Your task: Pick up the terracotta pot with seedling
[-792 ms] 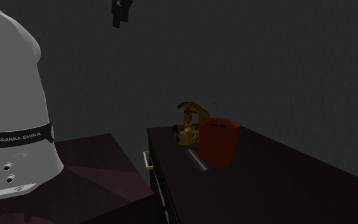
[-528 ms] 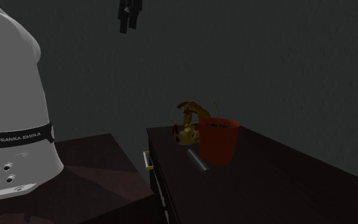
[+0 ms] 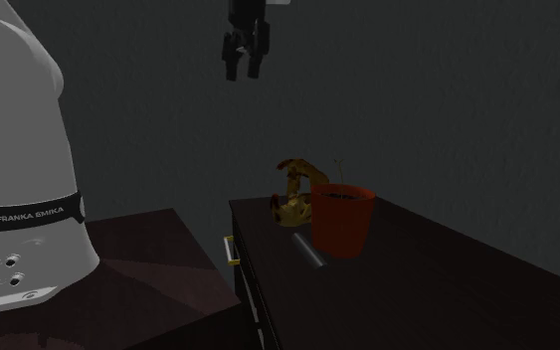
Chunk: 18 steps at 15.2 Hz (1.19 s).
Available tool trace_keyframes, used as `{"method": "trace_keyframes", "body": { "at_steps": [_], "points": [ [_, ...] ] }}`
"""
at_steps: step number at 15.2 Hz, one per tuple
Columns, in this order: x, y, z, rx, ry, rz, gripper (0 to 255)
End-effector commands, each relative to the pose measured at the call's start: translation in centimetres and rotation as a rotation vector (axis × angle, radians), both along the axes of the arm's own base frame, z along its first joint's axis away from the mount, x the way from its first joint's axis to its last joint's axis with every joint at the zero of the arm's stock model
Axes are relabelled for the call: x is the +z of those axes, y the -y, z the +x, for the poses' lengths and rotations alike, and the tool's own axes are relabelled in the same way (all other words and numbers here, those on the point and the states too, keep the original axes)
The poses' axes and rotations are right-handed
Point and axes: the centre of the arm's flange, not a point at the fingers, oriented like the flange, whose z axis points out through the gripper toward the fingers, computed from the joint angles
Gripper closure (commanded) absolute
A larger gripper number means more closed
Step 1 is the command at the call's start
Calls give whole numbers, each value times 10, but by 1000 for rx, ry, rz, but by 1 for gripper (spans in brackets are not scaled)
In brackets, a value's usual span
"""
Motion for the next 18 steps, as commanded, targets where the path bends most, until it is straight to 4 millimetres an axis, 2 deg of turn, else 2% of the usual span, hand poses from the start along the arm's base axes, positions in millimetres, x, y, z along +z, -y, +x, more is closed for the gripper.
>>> {"method": "trace_keyframes", "body": {
  "at_steps": [1, 18],
  "points": [
    [-19, 4, 20, 21, 8, 0, 0],
    [-140, 19, 200, 188, 62, 0, 0]
  ]
}}
